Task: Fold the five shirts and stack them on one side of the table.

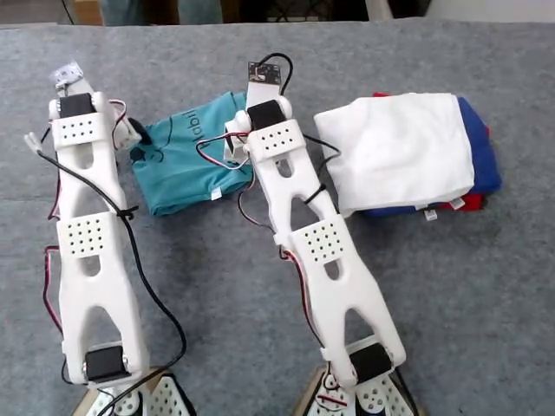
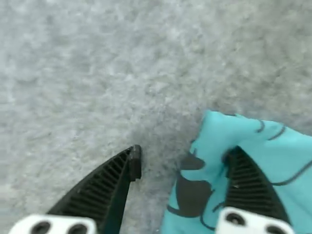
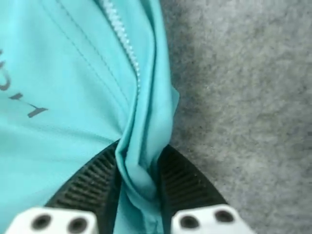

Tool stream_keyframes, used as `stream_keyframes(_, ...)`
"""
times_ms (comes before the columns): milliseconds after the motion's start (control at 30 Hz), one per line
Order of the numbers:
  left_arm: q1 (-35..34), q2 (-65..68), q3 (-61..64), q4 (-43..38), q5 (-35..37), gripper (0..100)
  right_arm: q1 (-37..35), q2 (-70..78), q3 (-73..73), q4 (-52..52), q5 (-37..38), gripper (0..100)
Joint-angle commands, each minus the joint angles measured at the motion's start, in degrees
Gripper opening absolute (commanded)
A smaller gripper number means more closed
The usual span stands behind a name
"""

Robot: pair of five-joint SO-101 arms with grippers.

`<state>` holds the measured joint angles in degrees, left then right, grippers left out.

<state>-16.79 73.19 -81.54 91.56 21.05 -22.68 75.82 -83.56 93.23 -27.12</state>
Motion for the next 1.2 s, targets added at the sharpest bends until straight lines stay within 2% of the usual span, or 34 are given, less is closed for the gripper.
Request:
stream_keyframes(0, 1.1, 0.0, -1.8, -1.1, -0.3, 20, 1.8, -0.4, -0.5, 0.7, 0.2, 2.1)
stream_keyframes(167, 4.1, 0.0, -2.1, -1.0, -0.4, 13, 1.8, -0.7, -0.6, 0.7, 0.2, 2.1)
stream_keyframes(300, 6.5, -0.4, -2.3, -1.5, -3.5, 2, 1.8, -0.8, -0.7, 0.7, 0.2, 2.1)
stream_keyframes(433, 7.4, -0.5, -4.4, -1.4, -3.7, 3, 2.2, -0.9, -1.5, 0.6, 0.4, 2.1)
stream_keyframes(600, 7.1, -0.9, -15.0, 3.2, -3.3, 3, 1.8, -3.0, -11.4, 1.0, 3.9, 2.1)
stream_keyframes(800, 8.6, -13.0, -14.0, 5.5, -3.3, 3, 2.2, -13.4, -10.2, 5.7, 7.9, 2.1)
stream_keyframes(1000, 14.3, -23.5, -13.8, 5.4, -3.3, 3, 5.3, -22.8, -12.1, 7.7, 8.1, 2.1)
stream_keyframes(1167, 20.6, -28.7, -13.8, 2.5, -3.2, 3, 11.8, -32.9, -9.4, 8.0, 14.1, 2.1)
